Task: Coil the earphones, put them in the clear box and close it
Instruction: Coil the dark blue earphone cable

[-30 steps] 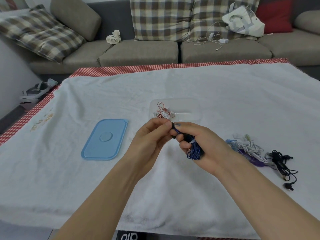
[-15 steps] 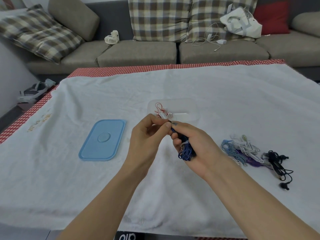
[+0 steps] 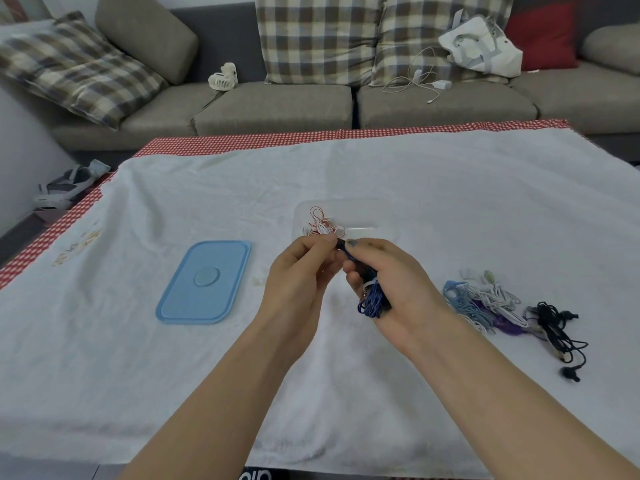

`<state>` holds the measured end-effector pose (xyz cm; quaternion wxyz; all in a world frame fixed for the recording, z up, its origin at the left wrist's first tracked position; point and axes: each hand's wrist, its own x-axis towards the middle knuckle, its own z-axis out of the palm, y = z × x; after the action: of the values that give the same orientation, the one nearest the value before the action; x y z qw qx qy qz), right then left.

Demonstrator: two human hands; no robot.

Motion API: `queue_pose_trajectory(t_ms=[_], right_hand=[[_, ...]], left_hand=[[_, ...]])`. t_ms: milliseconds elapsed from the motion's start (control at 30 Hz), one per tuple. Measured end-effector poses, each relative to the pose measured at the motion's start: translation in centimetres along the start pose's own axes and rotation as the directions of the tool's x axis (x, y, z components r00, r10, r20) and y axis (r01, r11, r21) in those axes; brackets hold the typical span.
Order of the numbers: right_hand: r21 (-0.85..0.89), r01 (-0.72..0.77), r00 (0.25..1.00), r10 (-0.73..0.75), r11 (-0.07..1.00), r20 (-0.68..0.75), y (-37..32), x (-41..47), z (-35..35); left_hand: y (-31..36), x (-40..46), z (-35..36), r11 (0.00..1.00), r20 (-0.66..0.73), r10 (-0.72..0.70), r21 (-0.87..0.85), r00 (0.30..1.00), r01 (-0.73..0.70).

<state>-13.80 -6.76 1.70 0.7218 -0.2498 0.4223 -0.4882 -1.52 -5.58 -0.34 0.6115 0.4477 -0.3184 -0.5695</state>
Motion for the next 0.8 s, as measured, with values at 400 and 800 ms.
queue_pose_trajectory(t_ms=[400, 800], right_hand=[[0.070, 0.031, 0.998, -0.027, 0.997, -0.053, 0.7, -0.4, 0.7], [0.135, -0.032, 0.997, 0.042, 0.990, -0.071, 1.0, -1.1, 1.7]], left_hand=[[-0.2, -0.5, 0.4, 0.981, -0.055, 0.151, 0.128, 0.987, -0.143], [-0.3, -1.1, 0.8, 0.920, -0.096, 0.310, 0.282, 0.946, -0.273]])
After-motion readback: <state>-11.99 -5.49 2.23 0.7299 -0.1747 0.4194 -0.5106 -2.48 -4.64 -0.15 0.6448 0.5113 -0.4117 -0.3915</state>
